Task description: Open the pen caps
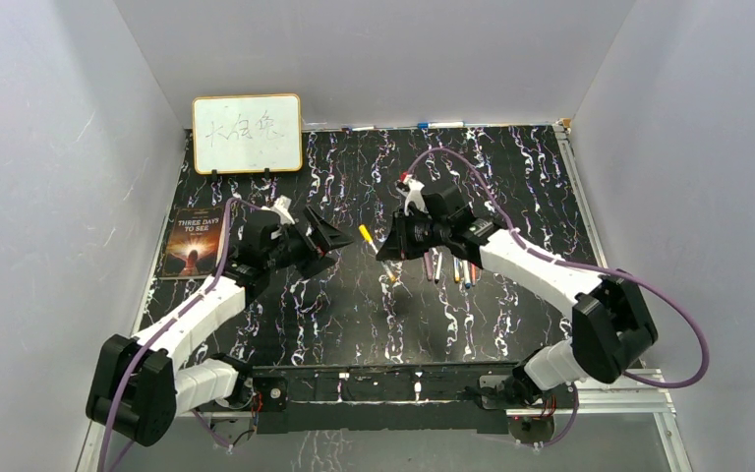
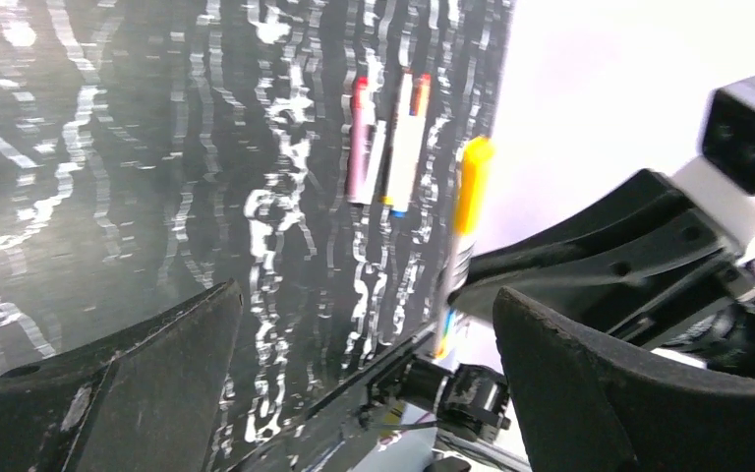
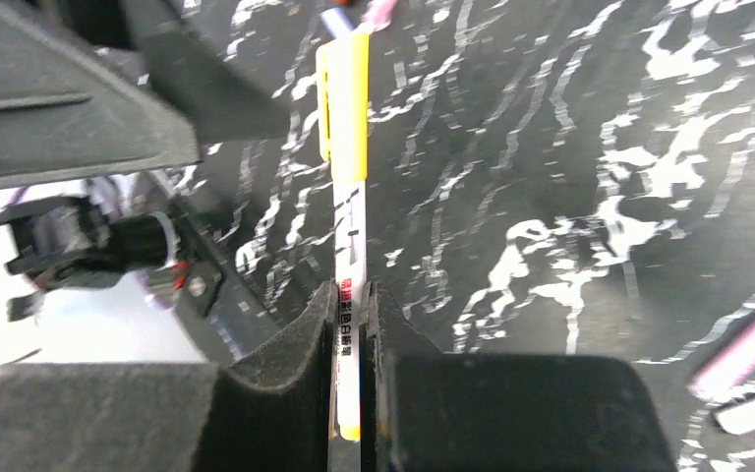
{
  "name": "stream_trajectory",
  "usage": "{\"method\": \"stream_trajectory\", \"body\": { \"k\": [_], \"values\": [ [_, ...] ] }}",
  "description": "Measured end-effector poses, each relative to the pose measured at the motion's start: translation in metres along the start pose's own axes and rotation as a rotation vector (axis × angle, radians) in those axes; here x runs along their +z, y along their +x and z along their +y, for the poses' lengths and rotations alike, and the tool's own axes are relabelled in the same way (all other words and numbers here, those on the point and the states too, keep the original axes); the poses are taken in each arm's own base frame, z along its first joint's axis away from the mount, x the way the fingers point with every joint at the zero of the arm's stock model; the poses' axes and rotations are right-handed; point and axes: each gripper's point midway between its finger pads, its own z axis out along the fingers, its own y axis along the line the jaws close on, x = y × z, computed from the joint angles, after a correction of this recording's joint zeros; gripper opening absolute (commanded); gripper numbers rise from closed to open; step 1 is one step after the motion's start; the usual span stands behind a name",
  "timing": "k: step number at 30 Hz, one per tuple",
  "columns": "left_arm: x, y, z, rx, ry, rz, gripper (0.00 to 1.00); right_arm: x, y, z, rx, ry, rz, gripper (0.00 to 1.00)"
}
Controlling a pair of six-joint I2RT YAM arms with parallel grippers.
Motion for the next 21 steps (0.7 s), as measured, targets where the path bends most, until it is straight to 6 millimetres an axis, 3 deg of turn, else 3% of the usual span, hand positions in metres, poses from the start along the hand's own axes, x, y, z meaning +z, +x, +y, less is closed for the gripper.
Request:
{"method": "stream_trajectory", "body": {
  "k": [3,7,10,16,21],
  "values": [
    [0.005,0.009,-0.021,0.013,0.063,0.004,0.98,-0.005,0.011,0.017,0.037,-0.084,0.004,0.0],
    [0.011,0.019,-0.035,0.016,0.084,-0.018,0.98,-0.003,0.028,0.02,0.094,-0.115,0.044,0.0],
    [0.016,0.021,-0.04,0.017,0.086,-0.047,0.98,-0.003,0.029,0.023,0.116,-0.13,0.049,0.0],
    [0.037,0.026,-0.028,0.012,0.022,-0.059,0.97,-0.003,0.024,0.028,0.125,-0.153,0.033,0.0],
    [0.046,0.027,-0.025,0.019,-0.009,-0.073,0.84,-0.003,0.024,0.029,0.126,-0.159,0.032,0.0]
  ]
}}
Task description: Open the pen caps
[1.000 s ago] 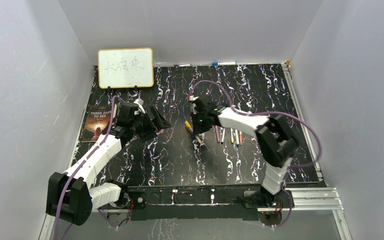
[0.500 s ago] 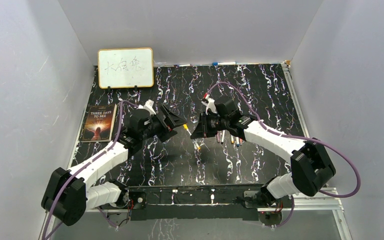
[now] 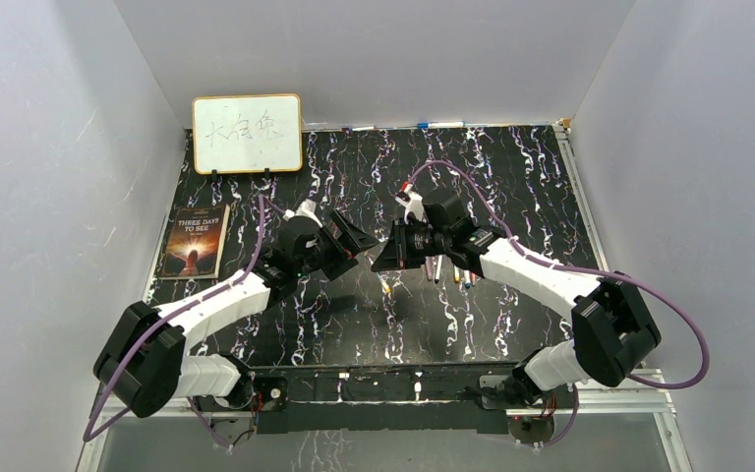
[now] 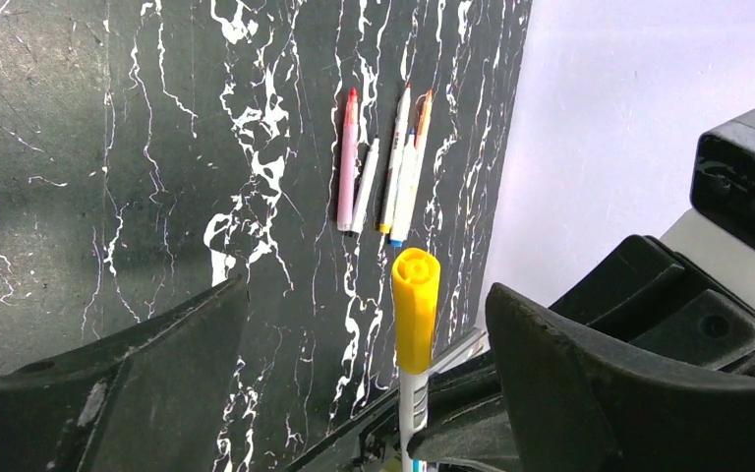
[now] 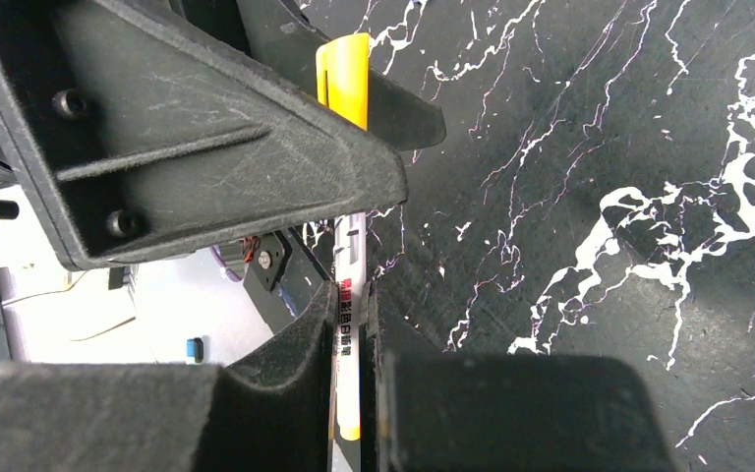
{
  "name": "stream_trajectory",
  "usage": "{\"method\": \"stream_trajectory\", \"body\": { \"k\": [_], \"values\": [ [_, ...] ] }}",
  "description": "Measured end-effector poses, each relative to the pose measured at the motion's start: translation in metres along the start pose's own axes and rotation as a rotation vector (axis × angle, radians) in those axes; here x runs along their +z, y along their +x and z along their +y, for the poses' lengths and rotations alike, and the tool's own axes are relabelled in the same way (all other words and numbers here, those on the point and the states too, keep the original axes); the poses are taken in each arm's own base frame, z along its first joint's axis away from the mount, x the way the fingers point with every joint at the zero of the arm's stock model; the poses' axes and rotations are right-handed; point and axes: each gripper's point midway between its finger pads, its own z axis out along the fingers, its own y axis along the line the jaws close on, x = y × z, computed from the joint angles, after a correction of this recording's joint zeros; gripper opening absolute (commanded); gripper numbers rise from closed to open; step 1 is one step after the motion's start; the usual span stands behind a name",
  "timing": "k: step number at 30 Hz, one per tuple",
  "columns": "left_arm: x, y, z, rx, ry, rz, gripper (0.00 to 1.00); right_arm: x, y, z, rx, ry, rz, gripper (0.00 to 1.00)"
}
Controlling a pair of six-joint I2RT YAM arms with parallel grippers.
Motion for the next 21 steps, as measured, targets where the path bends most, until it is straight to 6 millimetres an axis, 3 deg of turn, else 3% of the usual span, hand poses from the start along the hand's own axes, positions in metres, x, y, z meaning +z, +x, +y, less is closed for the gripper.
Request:
{"method": "stream_trajectory", "body": {
  "k": [4,7,10,12,16,18,21],
  "values": [
    [0.001,-0.003,0.001,0.001,-0.01,-0.025,0.57,-0.001,0.001,0.001,-0.002,-0.002,-0.001,0.0],
    [0.003,-0.005,0.002,0.004,-0.018,-0.038,0.29,-0.002,0.0,0.002,-0.005,-0.004,-0.004,0.0],
    [0.008,-0.009,-0.005,0.011,-0.012,-0.044,0.23,-0.002,0.001,0.001,-0.004,-0.001,-0.003,0.0],
    [0.009,-0.011,-0.007,0.014,-0.011,-0.046,0.13,-0.003,0.003,-0.001,-0.002,0.0,0.001,0.0],
    [0.013,-0.009,-0.01,0.009,-0.009,-0.036,0.08,-0.002,0.008,-0.004,0.001,0.01,0.008,0.0],
    [0.015,-0.008,-0.009,0.009,-0.011,-0.033,0.06,-0.002,0.008,-0.004,0.003,0.013,0.01,0.26],
    [0.016,-0.007,-0.008,0.017,-0.018,-0.032,0.04,-0.002,0.01,-0.004,0.005,0.012,0.017,0.41]
  ]
}}
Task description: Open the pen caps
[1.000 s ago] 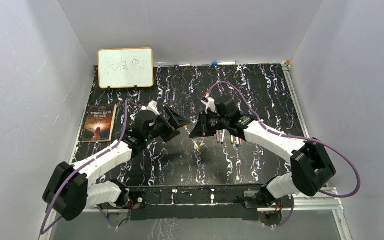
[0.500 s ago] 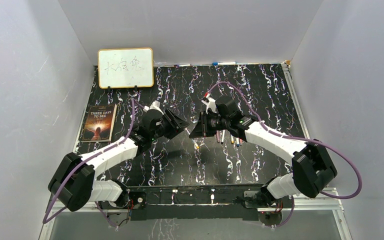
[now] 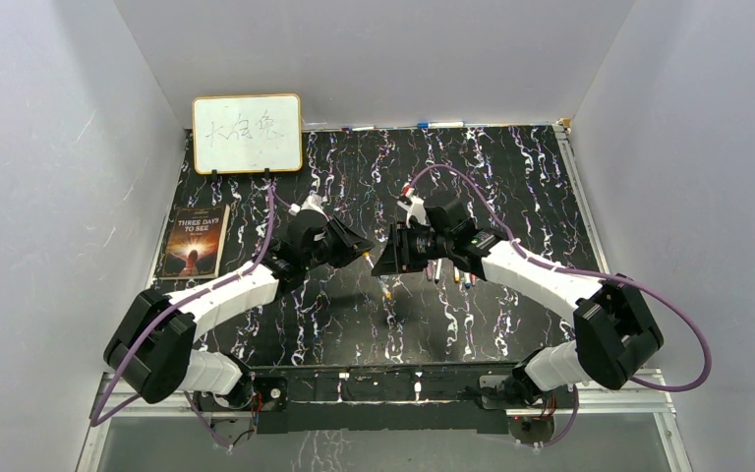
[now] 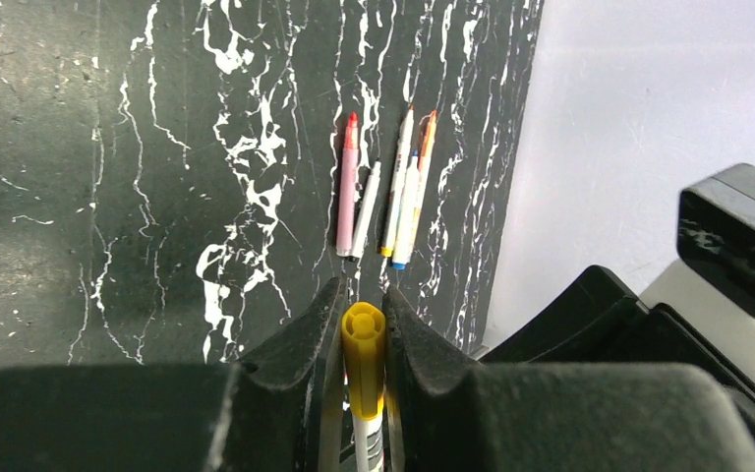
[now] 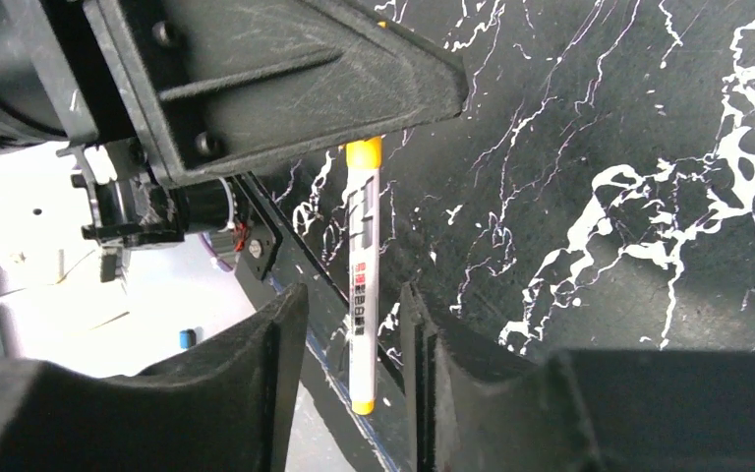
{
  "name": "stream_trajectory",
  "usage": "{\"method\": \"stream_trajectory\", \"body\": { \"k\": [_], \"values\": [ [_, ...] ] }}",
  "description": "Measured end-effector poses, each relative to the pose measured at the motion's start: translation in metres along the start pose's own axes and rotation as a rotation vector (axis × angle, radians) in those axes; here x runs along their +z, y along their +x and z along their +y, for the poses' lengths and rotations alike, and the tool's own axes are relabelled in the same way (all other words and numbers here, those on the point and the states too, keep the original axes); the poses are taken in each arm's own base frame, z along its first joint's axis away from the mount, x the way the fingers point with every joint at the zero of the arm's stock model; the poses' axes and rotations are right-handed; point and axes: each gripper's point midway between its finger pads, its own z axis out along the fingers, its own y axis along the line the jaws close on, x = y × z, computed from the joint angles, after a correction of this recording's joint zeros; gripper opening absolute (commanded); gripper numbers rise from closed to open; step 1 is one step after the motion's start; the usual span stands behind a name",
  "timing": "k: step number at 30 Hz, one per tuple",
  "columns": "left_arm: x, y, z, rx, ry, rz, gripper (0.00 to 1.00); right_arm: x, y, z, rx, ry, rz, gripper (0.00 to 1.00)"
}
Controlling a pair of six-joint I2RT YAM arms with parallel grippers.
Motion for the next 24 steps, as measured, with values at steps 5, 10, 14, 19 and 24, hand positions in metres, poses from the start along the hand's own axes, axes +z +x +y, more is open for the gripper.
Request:
{"method": "stream_trajectory", "body": {
  "k": [5,10,14,19,24],
  "values": [
    [0.001,0.002,0.004,0.003,-0.014,0.006,0.04,0.002,0.0,0.001,-0.004,-0.006,0.009,0.43],
    [0.001,0.003,0.003,0.004,-0.012,0.01,0.04,0.016,-0.001,-0.003,0.004,-0.001,0.037,0.41],
    [0.001,0.005,0.002,0.006,-0.01,0.012,0.04,0.032,0.01,-0.005,0.005,0.004,0.079,0.0],
    [0.0,0.007,0.01,0.016,-0.037,0.023,0.04,0.043,0.021,-0.002,-0.009,0.022,0.098,0.0],
    [-0.002,0.009,0.019,0.048,-0.087,0.055,0.04,0.048,0.032,-0.003,-0.022,0.057,0.071,0.0]
  ]
}}
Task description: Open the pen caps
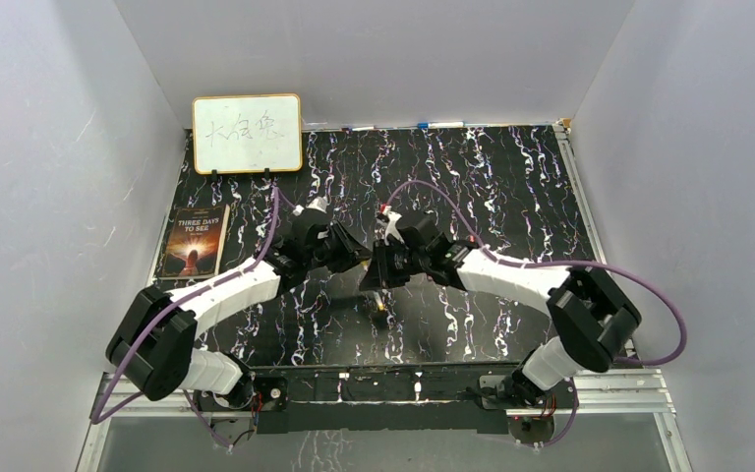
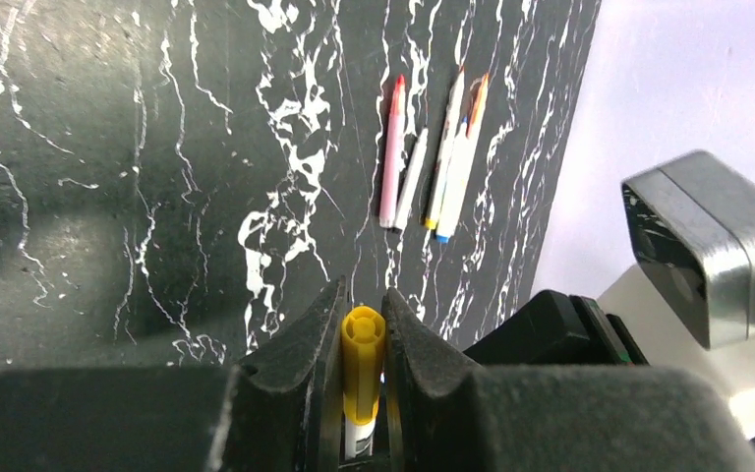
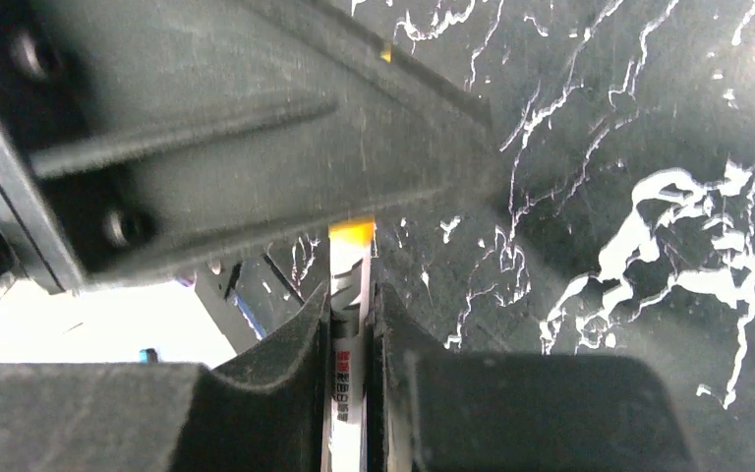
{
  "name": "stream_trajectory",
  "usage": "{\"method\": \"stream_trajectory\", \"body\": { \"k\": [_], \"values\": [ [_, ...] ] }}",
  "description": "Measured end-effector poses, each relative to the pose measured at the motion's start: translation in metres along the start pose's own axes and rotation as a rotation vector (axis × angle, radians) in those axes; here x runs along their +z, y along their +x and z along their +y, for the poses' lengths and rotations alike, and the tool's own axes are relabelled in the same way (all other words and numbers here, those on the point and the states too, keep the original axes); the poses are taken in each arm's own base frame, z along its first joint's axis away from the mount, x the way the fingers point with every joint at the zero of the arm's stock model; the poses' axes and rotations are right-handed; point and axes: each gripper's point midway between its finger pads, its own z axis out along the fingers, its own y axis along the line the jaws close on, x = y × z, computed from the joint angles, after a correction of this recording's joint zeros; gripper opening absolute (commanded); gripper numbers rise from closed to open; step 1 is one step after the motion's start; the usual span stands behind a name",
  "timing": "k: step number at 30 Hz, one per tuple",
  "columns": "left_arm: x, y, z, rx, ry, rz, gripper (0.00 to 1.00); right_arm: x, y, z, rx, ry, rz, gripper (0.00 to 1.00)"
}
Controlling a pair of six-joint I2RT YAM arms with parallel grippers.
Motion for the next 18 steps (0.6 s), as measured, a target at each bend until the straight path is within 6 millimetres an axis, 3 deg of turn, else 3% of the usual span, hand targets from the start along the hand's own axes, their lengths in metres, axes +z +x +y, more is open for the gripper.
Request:
{"method": "stream_trajectory", "body": {
  "k": [3,8,13,18],
  "values": [
    [0.001,-0.006,-0.005,0.003,0.004,0.012,0.04,-0.008,0.017,0.004,-0.004,-0.003,-0.011,0.0],
    [0.0,-0.057,-0.023,-0.026,0.057,-0.096,0.04,-0.028,0.065,0.033,-0.049,-0.094,0.06,0.0],
    [-0.002,-0.085,-0.014,-0.041,0.048,-0.14,0.04,-0.049,0.073,0.042,-0.05,-0.125,0.038,0.0],
    [0.002,-0.102,-0.007,-0.016,0.01,-0.133,0.05,-0.056,0.076,0.038,-0.039,-0.102,0.027,0.0]
  ]
}}
